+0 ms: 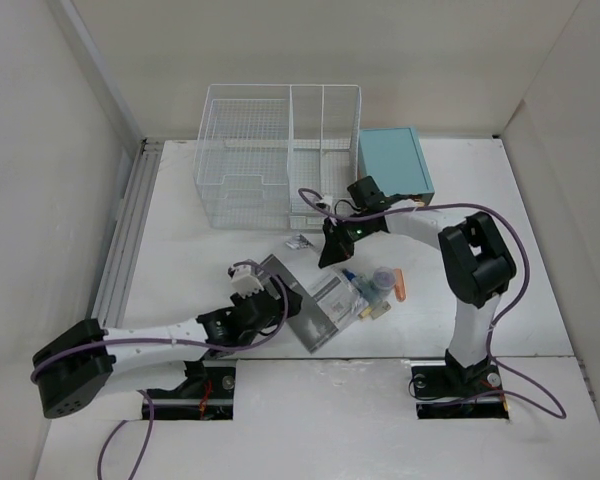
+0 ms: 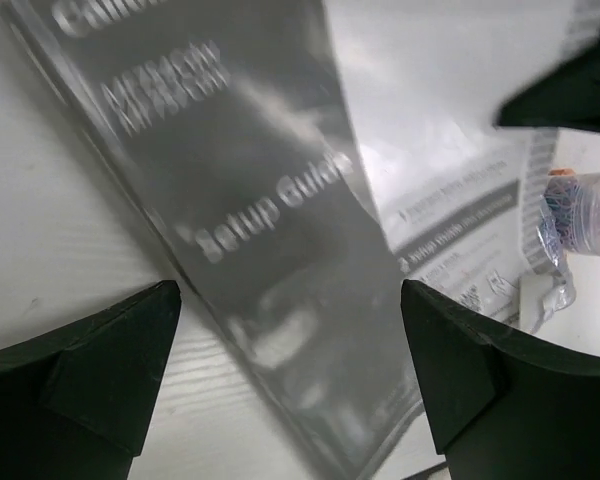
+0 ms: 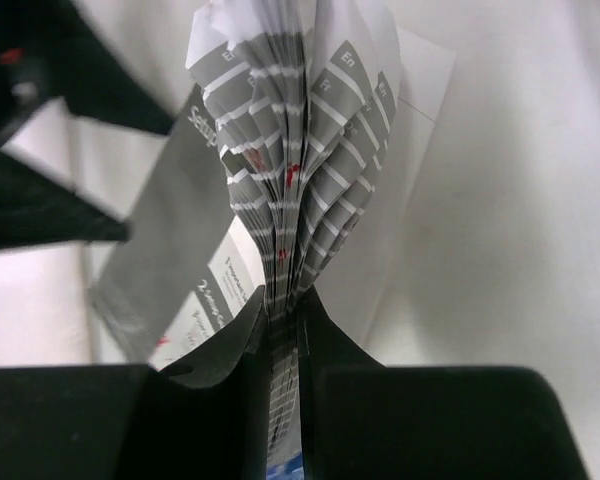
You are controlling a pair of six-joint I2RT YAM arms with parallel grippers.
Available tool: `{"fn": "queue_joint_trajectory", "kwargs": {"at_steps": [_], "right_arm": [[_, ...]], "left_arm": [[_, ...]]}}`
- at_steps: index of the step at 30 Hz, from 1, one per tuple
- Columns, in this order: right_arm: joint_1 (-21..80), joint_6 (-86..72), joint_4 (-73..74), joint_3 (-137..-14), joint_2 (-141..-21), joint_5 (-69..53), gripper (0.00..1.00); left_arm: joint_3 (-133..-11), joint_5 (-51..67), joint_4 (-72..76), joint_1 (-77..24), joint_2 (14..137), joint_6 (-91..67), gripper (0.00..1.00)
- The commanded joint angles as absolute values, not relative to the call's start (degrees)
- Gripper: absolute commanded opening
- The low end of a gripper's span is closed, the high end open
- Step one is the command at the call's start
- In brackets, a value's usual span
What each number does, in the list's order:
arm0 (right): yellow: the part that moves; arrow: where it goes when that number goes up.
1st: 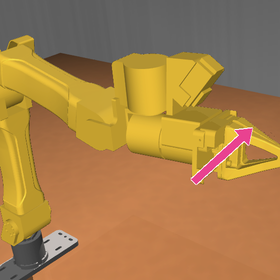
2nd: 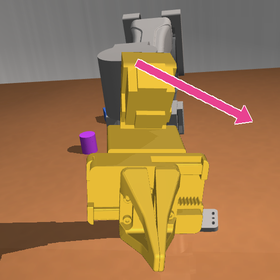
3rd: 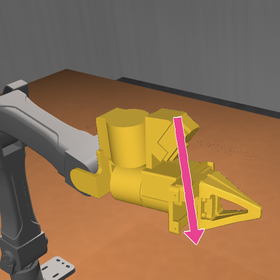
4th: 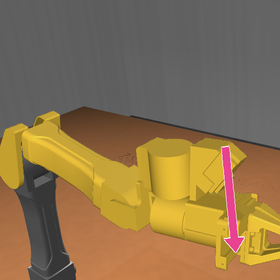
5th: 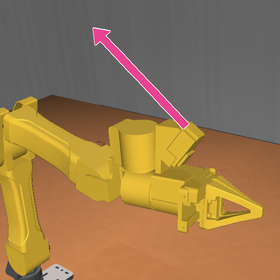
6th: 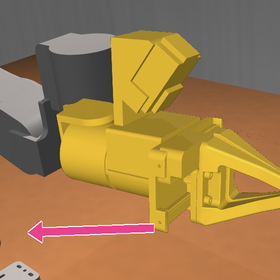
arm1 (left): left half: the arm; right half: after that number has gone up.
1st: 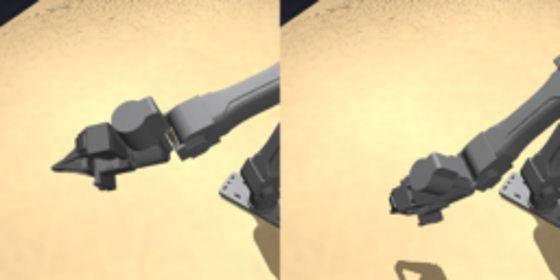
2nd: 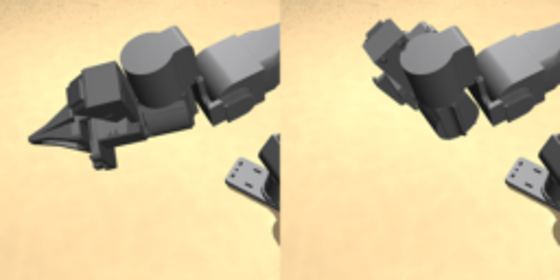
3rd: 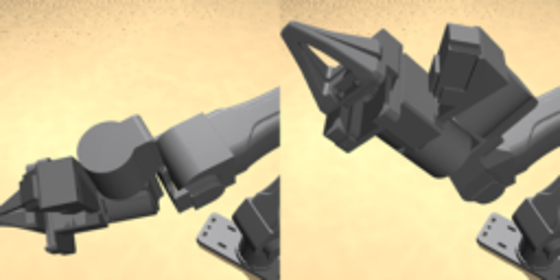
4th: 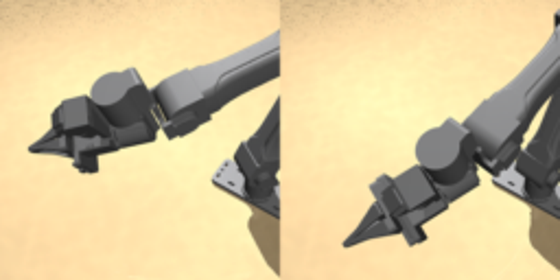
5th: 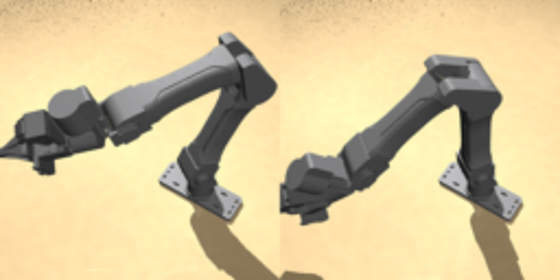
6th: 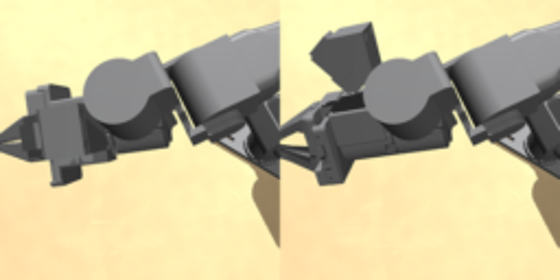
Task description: Organize the desk
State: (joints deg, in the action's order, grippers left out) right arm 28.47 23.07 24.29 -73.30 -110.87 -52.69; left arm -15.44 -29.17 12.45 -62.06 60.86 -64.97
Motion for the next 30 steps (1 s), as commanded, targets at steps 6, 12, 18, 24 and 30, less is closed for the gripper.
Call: {"fn": "queue_joint_trajectory", "kwargs": {"at_steps": [6,12,18,24,30], "right_arm": [[24.5,31.8,40.7,-77.4,-106.1,-73.1,0.00],[24.0,48.8,58.0,-83.7,-111.5,-79.4,0.00],[24.0,68.3,79.5,-89.2,-117.6,-82.8,0.00],[24.0,68.8,79.5,-88.7,-116.8,-82.3,0.00],[24.5,69.4,79.5,-88.7,-115.0,-81.7,0.00]], "left_arm": [[-8.7,-29.8,5.8,-62.2,48.1,-68.3,0.91],[-6.2,-28.3,13.3,-62.2,48.9,-67.0,0.91],[-1.0,-24.4,32.7,-62.2,49.6,-60.2,0.91],[2.6,-19.2,43.9,-60.3,47.8,-54.1,0.91],[0.9,-18.5,47.5,-60.3,50.4,-51.3,0.50]]}}
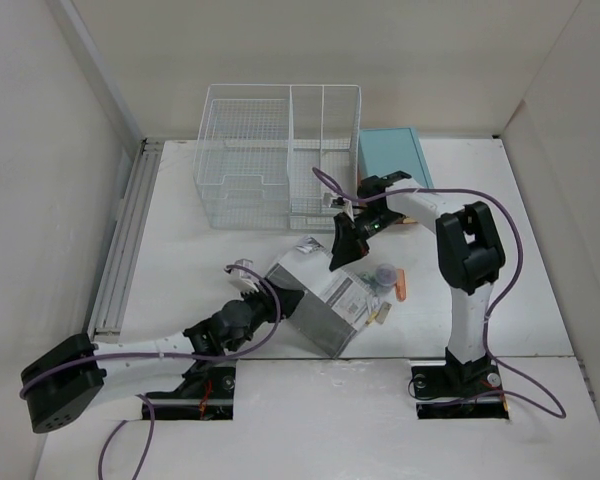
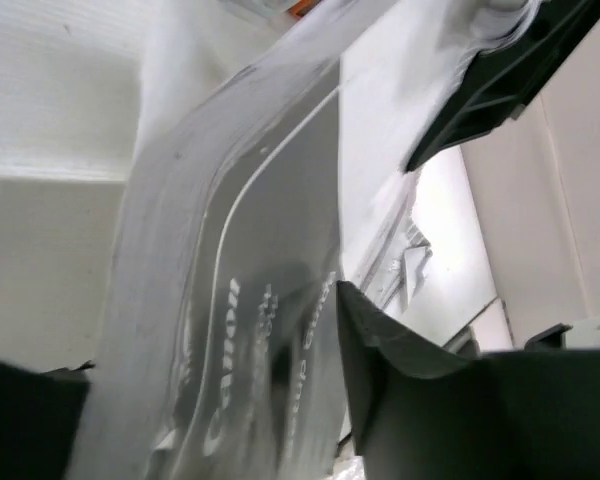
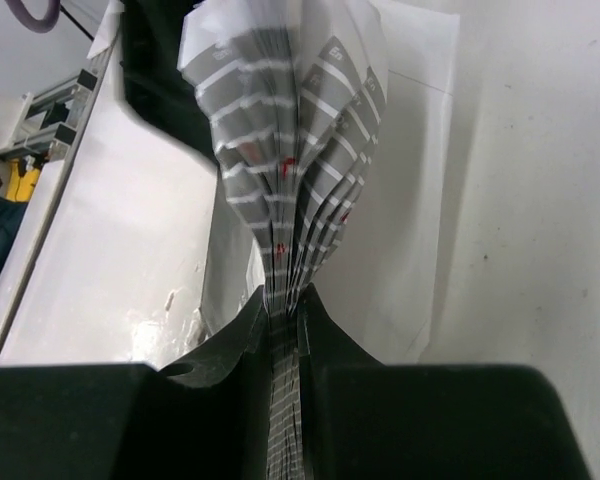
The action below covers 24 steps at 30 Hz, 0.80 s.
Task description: Organize the desk
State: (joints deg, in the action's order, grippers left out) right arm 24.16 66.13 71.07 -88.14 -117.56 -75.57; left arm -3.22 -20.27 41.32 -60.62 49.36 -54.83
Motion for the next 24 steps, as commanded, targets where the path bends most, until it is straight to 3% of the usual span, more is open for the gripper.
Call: {"fn": "queue_joint_trajectory", "kwargs": {"at_steps": [1,6,9,10,11,15,16,17,20,24], "right_arm": [[24.5,69.4,79.5,-88.7,-115.0,-81.7,0.00],[24.5,69.4,79.5,-88.7,-112.9,-81.1,0.00],[24.5,69.4,79.5,-88.7,-110.9,-79.9,0.00],[24.5,69.4,79.5,-89.2,-109.9,-79.9,0.06],[24.5,69.4,79.5,-89.2,-109.3,-79.4,0.25],[24.5,69.4,79.5,-90.4,-104.7,-76.3,0.87],[24.5,69.4,79.5,-91.1,-102.5,-75.0,0.94],[23.9,68.5,79.5,-92.0,-101.4,-75.0,1.00],[20.5,62.6,76.0,-92.5,-95.9,-73.0,1.00],[16.8,41.5,54.8,-87.0,-83.2,-61.9,1.00]], "left_arm": [[-0.4,-18.5,47.5,-60.3,51.1,-51.3,0.35],[-2.4,-16.3,48.6,-60.3,54.9,-49.6,0.03],[-3.7,-16.3,47.8,-60.3,54.9,-49.6,0.00],[-4.4,-15.6,47.1,-60.3,54.9,-48.4,0.00],[-5.4,-15.6,46.3,-60.3,54.1,-47.8,0.00],[-10.9,-15.6,38.9,-60.8,47.6,-43.6,0.00],[-12.6,-16.5,33.9,-61.5,44.5,-42.5,0.00],[-14.5,-17.7,31.5,-61.5,43.2,-41.4,0.00],[-22.7,-19.2,22.7,-63.1,39.5,-36.0,0.00],[-34.0,-21.1,16.0,-63.1,39.6,-29.2,0.00]]}}
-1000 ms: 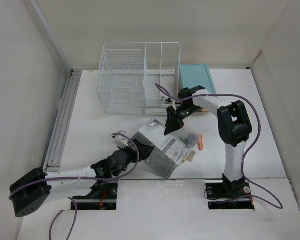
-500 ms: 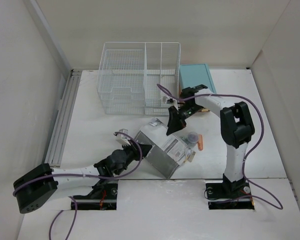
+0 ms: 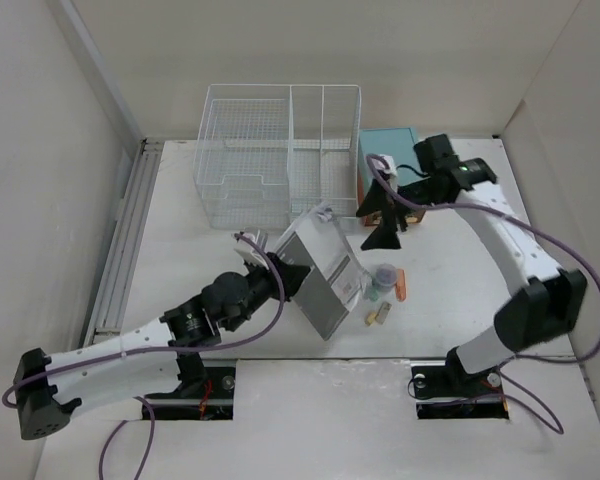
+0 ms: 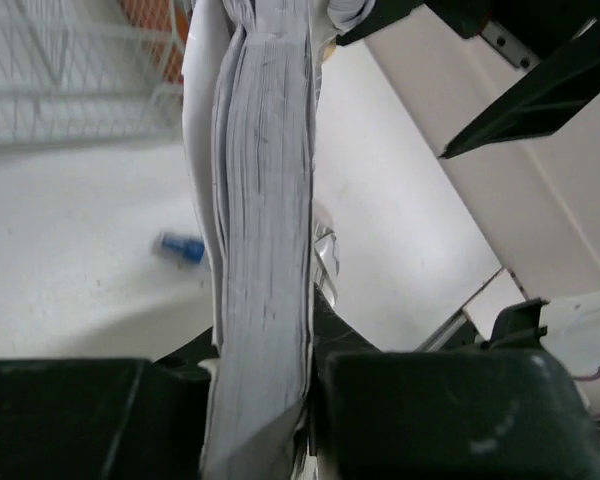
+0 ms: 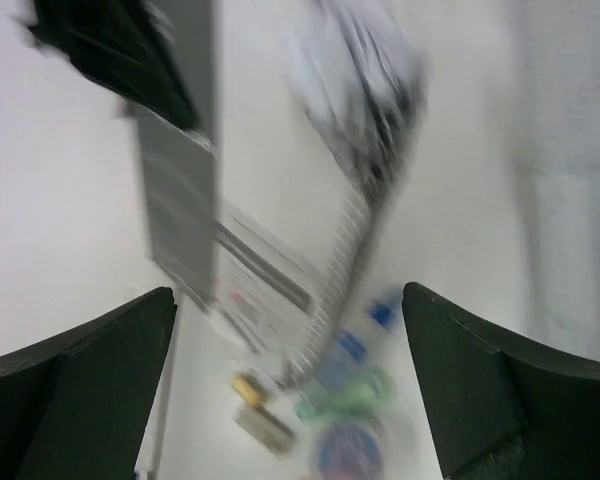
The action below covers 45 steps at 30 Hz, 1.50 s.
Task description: Organize the desk
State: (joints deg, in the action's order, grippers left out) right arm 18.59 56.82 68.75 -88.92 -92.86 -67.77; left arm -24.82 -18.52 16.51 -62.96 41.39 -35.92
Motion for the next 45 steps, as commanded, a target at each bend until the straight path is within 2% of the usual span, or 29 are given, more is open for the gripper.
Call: {"fn": "queue_joint_trajectory", "kwargs": {"at_steps": [1,4,7,16,19,26,29,37,45], "right_arm": [[16.1,38.1,45.3,-85.2,-80.0,-53.6,1.00],[16.1,25.9,34.0,-78.9,-69.5,-38.3,1.00],[13.1,19.1,27.3,-74.7,-62.3,-34.5,1.00],[9.1,14.4,24.5,-68.4,-53.4,-31.1,1.00],[8.6,14.4,24.5,-67.3,-52.3,-31.1,1.00],[8.1,13.8,23.4,-65.5,-52.3,-30.0,1.00],[8.1,13.8,23.4,-65.0,-52.3,-29.4,1.00],[8.1,13.8,23.4,-65.0,-52.8,-30.0,1.00],[8.1,13.8,22.9,-65.0,-53.3,-30.0,1.00]], "left_arm": [[-39.1,-21.6,15.2,-63.1,40.4,-27.9,0.00],[-47.3,-25.4,12.0,-63.1,46.7,-22.1,0.00],[-56.8,-28.6,12.6,-62.6,55.4,-16.6,0.00],[-85.1,-43.1,12.4,-58.1,83.2,-5.3,0.00],[-94.5,-48.9,13.0,-56.8,89.0,-0.7,0.00],[-110.7,-50.8,10.9,-52.0,98.7,4.8,0.00],[-114.0,-50.8,8.2,-50.1,100.5,4.8,0.00],[-112.9,-47.1,6.2,-43.1,101.4,3.3,0.00],[-112.9,-35.9,5.2,-37.0,104.5,-2.2,0.00]]}}
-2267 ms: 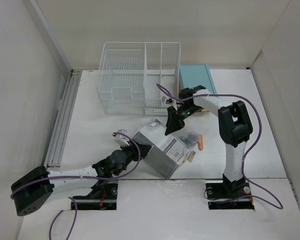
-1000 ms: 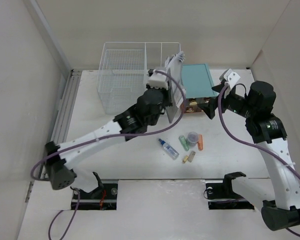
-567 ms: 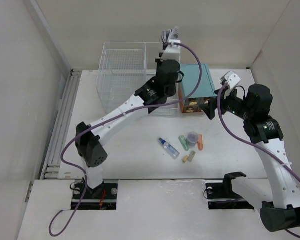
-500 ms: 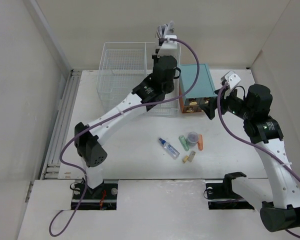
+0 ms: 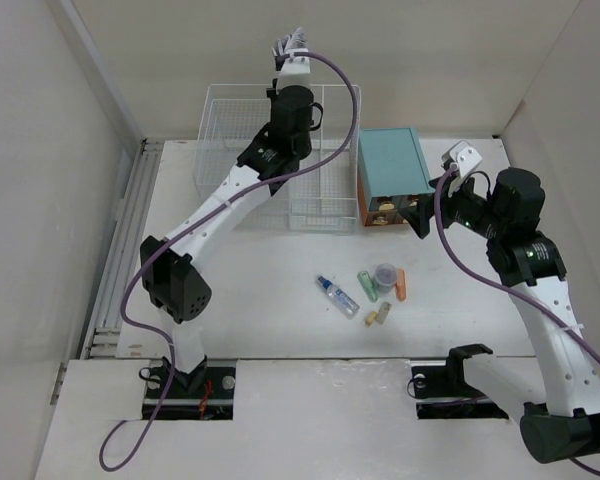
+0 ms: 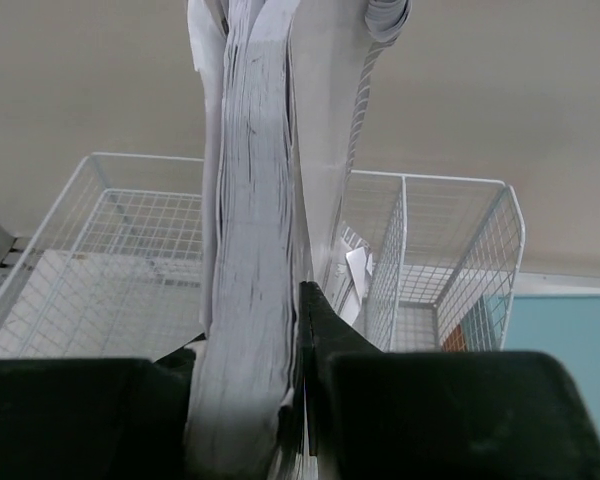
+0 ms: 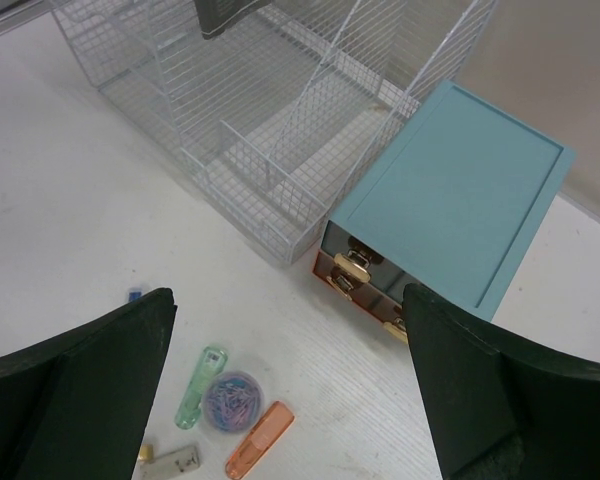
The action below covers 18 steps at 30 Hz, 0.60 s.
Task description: Organize the desk
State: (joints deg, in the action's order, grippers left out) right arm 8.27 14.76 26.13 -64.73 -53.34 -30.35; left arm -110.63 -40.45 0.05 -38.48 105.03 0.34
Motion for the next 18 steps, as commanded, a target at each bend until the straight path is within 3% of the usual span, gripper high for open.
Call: {"fn": "queue_joint_trajectory", "kwargs": {"at_steps": [1,5,18], "right_arm": [[8.1,13.8,22.9,-65.0,-53.3,-30.0,1.00],[8.1,13.8,22.9,-65.0,-53.9,-30.0,1.00],[8.1,13.8,22.9,-64.4,-54.4,-30.0,1.00]], "left_arm": [[-112.9,-35.0,5.2,-37.0,104.5,-2.2,0.00],[-113.5,-30.4,5.2,-36.5,105.7,-4.3,0.00],[-115.7,-33.6,6.2,-36.5,113.4,-4.3,0.00]]}}
